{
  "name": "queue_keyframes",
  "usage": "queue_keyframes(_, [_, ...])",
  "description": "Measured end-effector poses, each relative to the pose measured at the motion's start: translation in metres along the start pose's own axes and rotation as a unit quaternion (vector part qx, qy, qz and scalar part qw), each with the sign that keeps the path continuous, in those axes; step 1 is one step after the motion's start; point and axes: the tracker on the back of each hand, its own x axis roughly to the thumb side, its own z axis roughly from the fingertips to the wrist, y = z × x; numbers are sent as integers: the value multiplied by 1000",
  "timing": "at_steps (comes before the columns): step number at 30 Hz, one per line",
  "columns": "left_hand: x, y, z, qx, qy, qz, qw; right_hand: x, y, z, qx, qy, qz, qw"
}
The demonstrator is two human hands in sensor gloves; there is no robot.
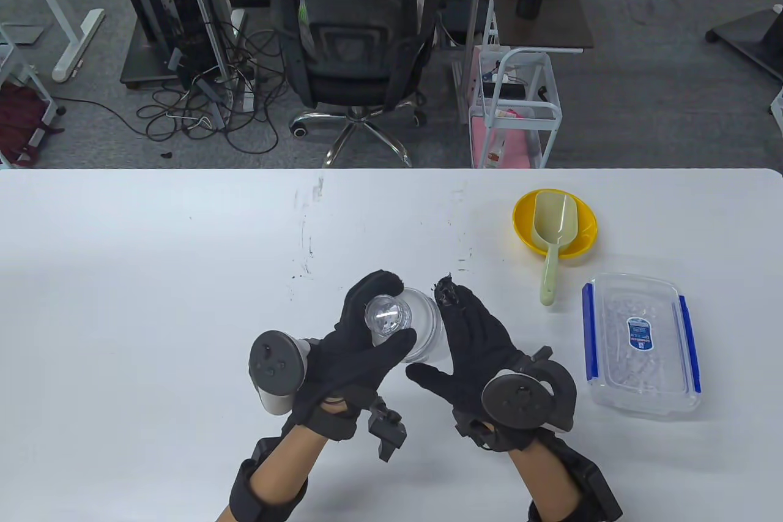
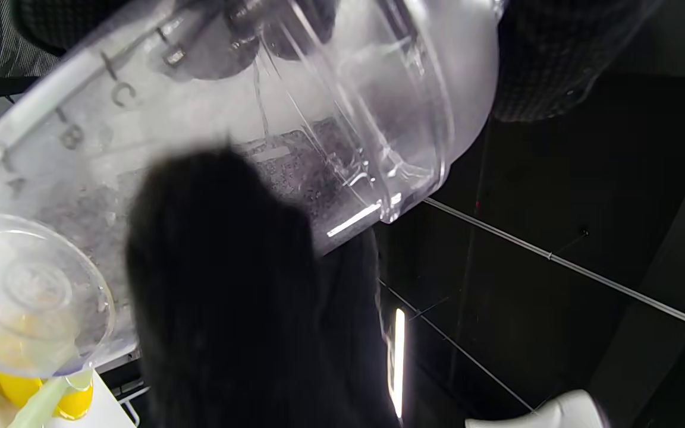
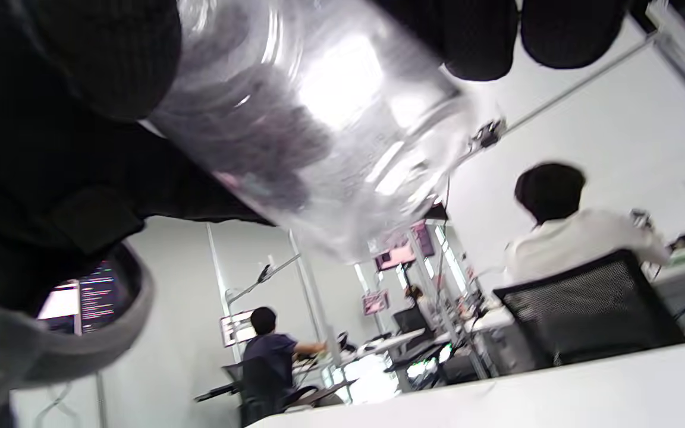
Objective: Shake ice in a plastic shaker with both hands
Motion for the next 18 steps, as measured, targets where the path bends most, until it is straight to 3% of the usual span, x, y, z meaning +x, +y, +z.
queue_keyframes(2, [-4,0,2,4,5,7,1000,-1,1,-4,19,1,-25,1000])
queue_keyframes(7, [-10,1,6,-3,28,65,997,-3,2,-13,-13,-26,-117,993])
queue_keyframes(13, [-13,0,8,-2,25,77,997,-4,2,-7,-43,-37,-97,994])
queue_keyframes(18, [-14,-2,9,-1,28,88,996,5,-4,-3,-63,-35,-30,997])
